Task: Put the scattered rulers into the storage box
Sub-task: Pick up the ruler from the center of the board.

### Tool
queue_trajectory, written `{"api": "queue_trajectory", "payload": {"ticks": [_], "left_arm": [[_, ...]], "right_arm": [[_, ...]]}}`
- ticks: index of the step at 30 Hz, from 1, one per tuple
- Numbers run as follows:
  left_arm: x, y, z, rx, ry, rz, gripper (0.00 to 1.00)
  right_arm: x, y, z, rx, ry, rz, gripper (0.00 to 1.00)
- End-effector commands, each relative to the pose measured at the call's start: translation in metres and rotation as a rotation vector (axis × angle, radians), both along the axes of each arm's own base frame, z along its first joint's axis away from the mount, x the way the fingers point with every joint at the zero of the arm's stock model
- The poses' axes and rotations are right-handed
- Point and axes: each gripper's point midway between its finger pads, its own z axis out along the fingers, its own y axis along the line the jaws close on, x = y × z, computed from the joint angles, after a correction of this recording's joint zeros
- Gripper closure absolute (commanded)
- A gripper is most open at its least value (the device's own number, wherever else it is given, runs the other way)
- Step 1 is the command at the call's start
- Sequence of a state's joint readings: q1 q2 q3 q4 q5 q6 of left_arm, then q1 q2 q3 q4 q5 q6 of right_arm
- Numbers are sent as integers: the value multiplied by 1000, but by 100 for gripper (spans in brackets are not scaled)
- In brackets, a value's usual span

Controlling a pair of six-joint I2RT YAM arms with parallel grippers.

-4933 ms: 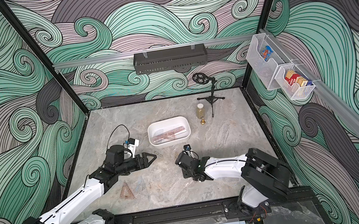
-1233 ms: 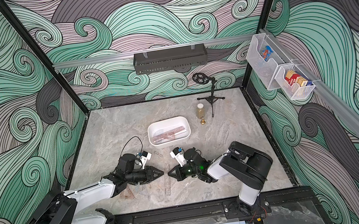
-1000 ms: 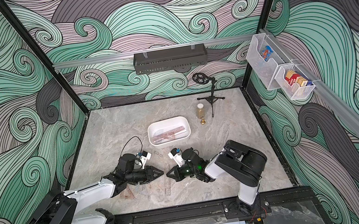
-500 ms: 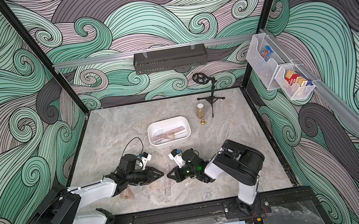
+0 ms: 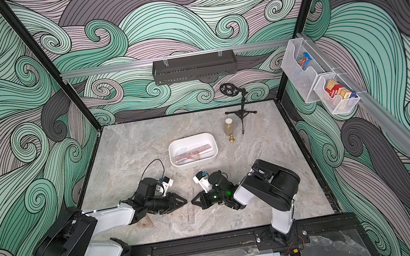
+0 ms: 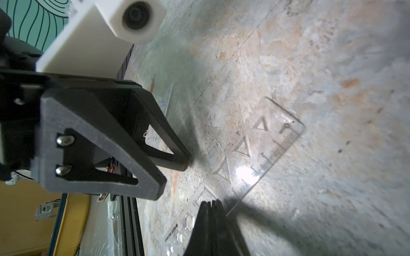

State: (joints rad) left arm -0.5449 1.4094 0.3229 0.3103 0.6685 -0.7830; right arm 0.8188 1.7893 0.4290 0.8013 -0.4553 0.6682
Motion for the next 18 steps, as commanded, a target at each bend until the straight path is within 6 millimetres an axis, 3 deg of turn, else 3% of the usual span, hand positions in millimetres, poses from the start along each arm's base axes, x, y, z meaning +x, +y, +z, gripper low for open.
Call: {"api": "queue_trajectory", "payload": {"ticks": [1, 18], "left_arm": [[-3, -1, -7, 0, 22, -10, 61], [-5, 1, -15, 19, 42, -3, 59]], "right_arm": [[-7, -5, -14, -34, 26, 10, 100], [-11, -16, -30, -101, 48, -4, 100]]}}
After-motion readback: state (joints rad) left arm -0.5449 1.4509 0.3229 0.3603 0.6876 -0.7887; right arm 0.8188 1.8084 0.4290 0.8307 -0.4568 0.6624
